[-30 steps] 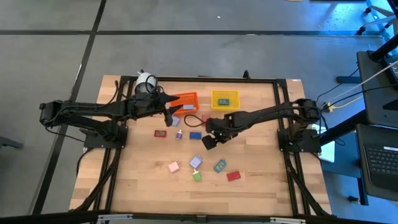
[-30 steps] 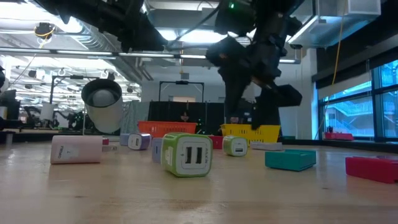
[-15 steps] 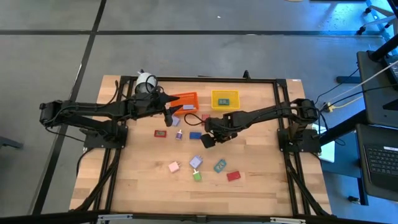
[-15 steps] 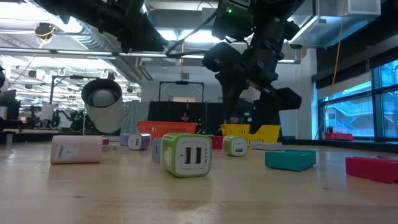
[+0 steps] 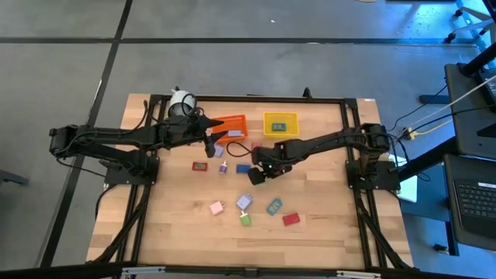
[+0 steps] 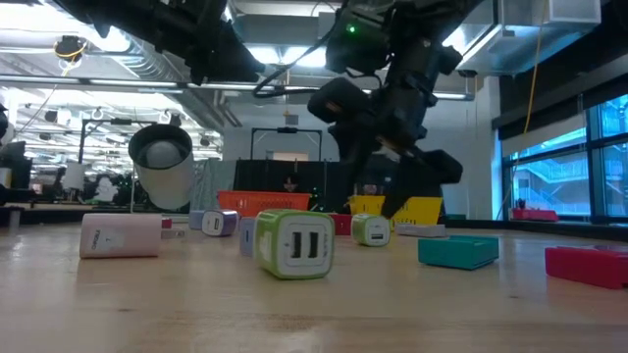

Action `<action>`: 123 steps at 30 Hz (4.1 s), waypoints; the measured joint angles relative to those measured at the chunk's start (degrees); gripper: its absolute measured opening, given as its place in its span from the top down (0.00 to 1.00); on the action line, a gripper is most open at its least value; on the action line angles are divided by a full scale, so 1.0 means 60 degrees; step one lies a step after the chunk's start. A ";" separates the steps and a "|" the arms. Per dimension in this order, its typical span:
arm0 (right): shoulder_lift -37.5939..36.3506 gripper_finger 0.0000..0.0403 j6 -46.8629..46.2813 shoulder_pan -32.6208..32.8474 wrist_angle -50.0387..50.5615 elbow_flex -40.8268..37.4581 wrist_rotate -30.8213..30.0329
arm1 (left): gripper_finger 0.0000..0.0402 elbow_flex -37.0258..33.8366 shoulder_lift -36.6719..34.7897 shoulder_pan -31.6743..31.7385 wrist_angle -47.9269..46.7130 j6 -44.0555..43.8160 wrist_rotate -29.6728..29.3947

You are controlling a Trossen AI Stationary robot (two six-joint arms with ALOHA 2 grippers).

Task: Pick & Place Office items
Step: Put the top green charger adapter into the orange bin

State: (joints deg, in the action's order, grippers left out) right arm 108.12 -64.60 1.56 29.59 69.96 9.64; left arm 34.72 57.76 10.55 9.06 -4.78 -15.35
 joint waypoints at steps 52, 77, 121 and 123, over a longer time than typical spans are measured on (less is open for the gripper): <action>0.1018 0.60 -0.0381 0.0427 -0.0069 0.0219 0.0571 | 0.54 0.0000 0.0000 0.0000 -0.0198 -0.0080 -0.0004; 0.0218 0.64 0.1160 0.0213 -0.0396 0.0422 -0.1033 | 0.54 0.0000 0.0000 0.0000 -0.0266 -0.0331 -0.0004; -0.3009 0.64 0.5107 -0.0251 -0.0632 0.0433 -0.5212 | 0.54 0.0004 -0.3443 -0.1920 -0.3286 -0.0644 -0.0639; -0.3009 0.64 0.5170 -0.0255 -0.0641 0.0433 -0.5212 | 0.54 0.0004 -0.3543 -0.2048 -0.3534 -0.0754 -0.0930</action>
State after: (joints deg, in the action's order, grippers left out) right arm 90.06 -33.58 0.03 25.74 72.55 -21.63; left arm 34.74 36.50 -1.74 -12.14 -9.30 -20.94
